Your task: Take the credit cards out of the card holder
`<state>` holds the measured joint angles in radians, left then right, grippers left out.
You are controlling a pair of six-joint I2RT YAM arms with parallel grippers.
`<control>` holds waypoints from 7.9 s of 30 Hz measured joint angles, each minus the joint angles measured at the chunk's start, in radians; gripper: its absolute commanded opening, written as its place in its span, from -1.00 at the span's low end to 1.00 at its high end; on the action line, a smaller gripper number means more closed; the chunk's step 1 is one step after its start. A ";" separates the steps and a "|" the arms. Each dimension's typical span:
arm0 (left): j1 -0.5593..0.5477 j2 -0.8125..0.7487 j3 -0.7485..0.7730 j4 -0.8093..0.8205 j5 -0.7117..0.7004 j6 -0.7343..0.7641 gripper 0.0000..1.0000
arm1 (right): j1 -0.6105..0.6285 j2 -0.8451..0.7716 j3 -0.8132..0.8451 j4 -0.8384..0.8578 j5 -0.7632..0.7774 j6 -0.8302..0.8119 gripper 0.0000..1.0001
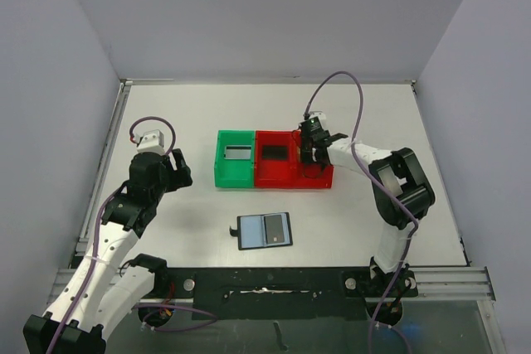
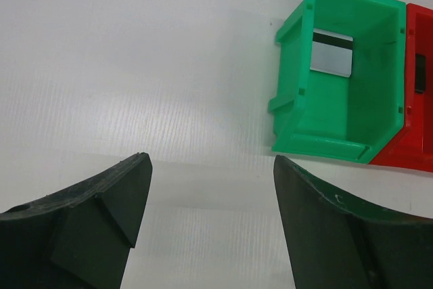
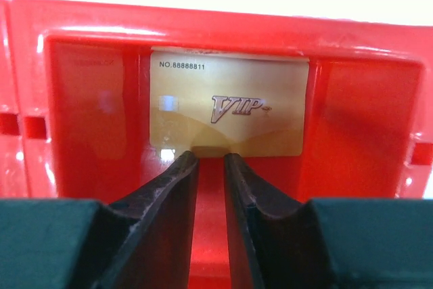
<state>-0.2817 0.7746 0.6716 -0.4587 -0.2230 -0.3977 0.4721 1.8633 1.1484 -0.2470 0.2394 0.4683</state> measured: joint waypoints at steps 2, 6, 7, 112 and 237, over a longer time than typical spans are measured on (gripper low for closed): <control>0.000 0.000 0.000 0.000 0.000 0.000 0.46 | 0.000 -0.018 0.002 -0.020 -0.006 -0.007 -0.41; 0.000 0.000 0.000 0.000 0.001 0.000 0.46 | 0.000 -0.068 0.023 -0.051 -0.012 -0.018 -0.31; 0.000 0.000 0.000 0.000 0.001 0.000 0.46 | 0.000 -0.081 0.033 -0.058 -0.012 -0.019 -0.30; -0.645 0.496 -0.278 0.643 0.279 -0.701 -0.38 | 0.424 -0.537 -0.704 0.303 -0.300 0.686 -0.70; -0.647 0.426 -0.447 0.813 0.261 -0.847 -0.75 | 0.491 -0.362 -0.511 0.227 -0.351 0.566 -0.41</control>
<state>-0.9283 1.2011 0.2245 0.3538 0.0380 -1.2446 0.9634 1.5013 0.6376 -0.0196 -0.1120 1.0348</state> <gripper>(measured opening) 0.077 0.297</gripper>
